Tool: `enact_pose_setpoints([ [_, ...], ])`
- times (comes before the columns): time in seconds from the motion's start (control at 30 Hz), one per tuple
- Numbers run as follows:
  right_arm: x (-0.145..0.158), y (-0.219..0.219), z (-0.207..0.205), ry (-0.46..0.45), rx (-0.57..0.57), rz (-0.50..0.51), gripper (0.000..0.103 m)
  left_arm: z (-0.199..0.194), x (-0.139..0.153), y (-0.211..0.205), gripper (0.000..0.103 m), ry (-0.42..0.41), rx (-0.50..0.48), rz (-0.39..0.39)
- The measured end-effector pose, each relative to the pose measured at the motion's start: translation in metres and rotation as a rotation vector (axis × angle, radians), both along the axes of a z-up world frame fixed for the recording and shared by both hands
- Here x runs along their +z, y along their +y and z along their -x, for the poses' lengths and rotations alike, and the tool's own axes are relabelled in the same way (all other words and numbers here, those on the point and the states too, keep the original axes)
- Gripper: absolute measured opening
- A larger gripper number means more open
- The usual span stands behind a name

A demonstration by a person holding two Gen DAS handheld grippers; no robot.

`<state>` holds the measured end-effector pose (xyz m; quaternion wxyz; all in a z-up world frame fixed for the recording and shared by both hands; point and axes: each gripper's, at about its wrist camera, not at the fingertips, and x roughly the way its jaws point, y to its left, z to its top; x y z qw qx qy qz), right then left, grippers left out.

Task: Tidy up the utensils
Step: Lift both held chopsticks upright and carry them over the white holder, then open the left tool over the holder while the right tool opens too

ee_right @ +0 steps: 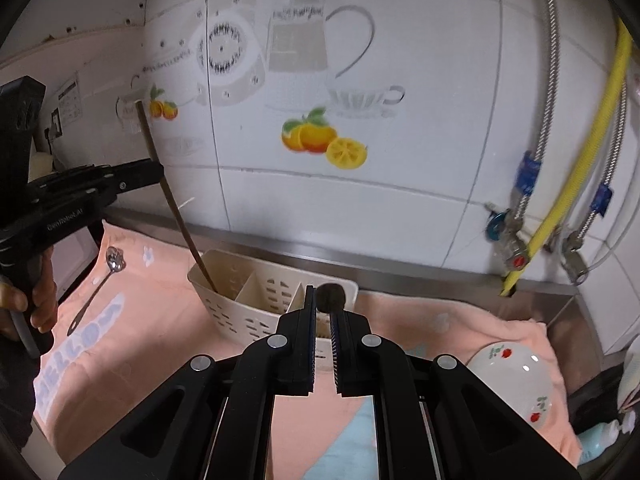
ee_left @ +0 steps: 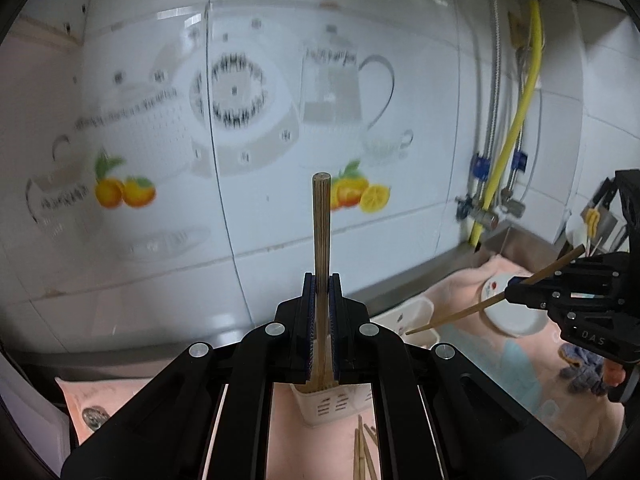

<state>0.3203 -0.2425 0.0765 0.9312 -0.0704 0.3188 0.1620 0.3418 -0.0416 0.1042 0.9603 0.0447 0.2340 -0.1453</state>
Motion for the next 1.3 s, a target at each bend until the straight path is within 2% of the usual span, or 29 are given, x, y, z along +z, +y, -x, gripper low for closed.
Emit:
enact_pose_setpoints([
  [0.23,-0.028,0.012,-0.017,0.066,0.004,0.035,0.007,-0.017,-0.029,0.006,0.006,0.085,0.013,0.014],
  [0.43,-0.04,0.013,-0.026,0.091,-0.009,0.033,0.007,-0.016,-0.038,0.012,0.007,0.099,0.017,0.012],
  [0.53,-0.045,0.011,-0.03,0.104,-0.016,0.03,0.007,-0.014,-0.036,0.013,0.012,0.092,0.015,0.014],
  [0.63,-0.046,0.008,-0.03,0.097,-0.028,0.031,0.008,-0.008,-0.035,0.015,0.024,0.08,0.022,0.012],
  [0.7,-0.043,0.005,-0.027,0.089,-0.035,0.02,0.009,-0.004,-0.034,0.017,0.026,0.074,0.025,0.012],
  [0.77,-0.038,0.003,-0.023,0.073,-0.04,0.018,0.017,0.002,-0.032,0.02,0.031,0.067,0.03,0.016],
  [0.87,-0.029,-0.002,-0.009,0.037,-0.047,0.013,0.021,0.015,-0.03,0.025,0.041,0.053,0.04,0.017],
  [1.07,-0.028,-0.008,0.029,0.005,-0.032,-0.012,0.027,0.048,-0.04,0.036,0.046,0.055,0.049,0.021],
  [1.3,-0.054,-0.004,0.072,0.013,-0.011,-0.015,0.032,0.083,-0.08,0.045,0.046,0.122,0.043,0.008],
])
